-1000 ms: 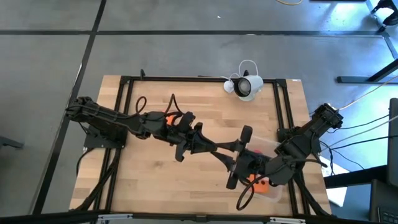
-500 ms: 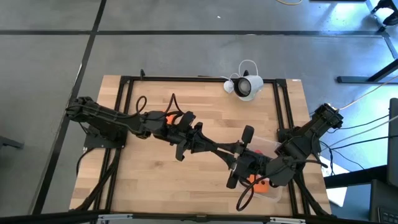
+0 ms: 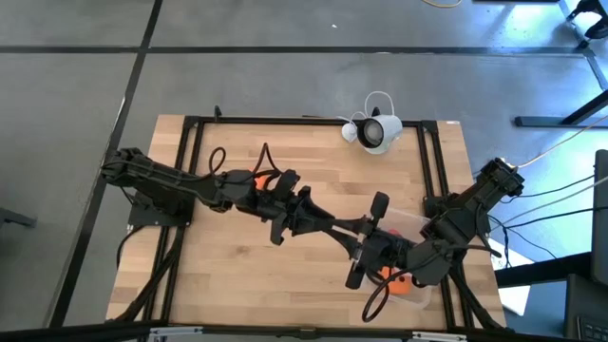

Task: Pick & Place Dice
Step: Put the small green die into the transparent bin

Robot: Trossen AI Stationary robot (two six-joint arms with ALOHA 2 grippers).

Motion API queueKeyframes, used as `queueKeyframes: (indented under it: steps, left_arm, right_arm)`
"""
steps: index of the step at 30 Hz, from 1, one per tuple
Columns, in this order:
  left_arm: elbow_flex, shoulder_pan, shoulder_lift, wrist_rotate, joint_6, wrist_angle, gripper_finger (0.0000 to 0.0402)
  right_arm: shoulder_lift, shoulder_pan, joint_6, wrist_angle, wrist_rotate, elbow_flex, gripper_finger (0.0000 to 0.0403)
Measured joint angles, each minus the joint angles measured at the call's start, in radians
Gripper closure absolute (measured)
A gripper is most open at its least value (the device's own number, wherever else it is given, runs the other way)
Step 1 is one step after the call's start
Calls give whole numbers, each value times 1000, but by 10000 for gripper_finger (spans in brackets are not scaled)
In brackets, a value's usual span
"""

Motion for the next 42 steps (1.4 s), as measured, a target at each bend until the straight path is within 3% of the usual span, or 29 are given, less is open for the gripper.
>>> queueKeyframes:
  steps: [13,21,28,32,35,38,42]
  left_arm:
    - [2,-1,-4,45,-12,93,220]
    - [2,8,-14,120,17,74,219]
    - [1,21,-88,151,69,-71,232]
    - [1,8,-149,90,110,-212,243]
    - [1,-16,-198,27,142,-277,251]
    - [1,-52,-239,-30,183,-317,257]
    - [1,-102,-289,-110,234,-370,262]
  right_arm:
    - [0,6,29,-24,10,0,351]
    - [-3,55,61,-23,173,0,351]
    - [-27,128,250,-25,237,0,351]
    - [-41,174,413,-94,237,0,351]
    - [-53,205,621,-246,218,0,351]
    - [-66,217,925,-447,110,0,351]
    - [-71,220,1370,-773,-111,0,351]
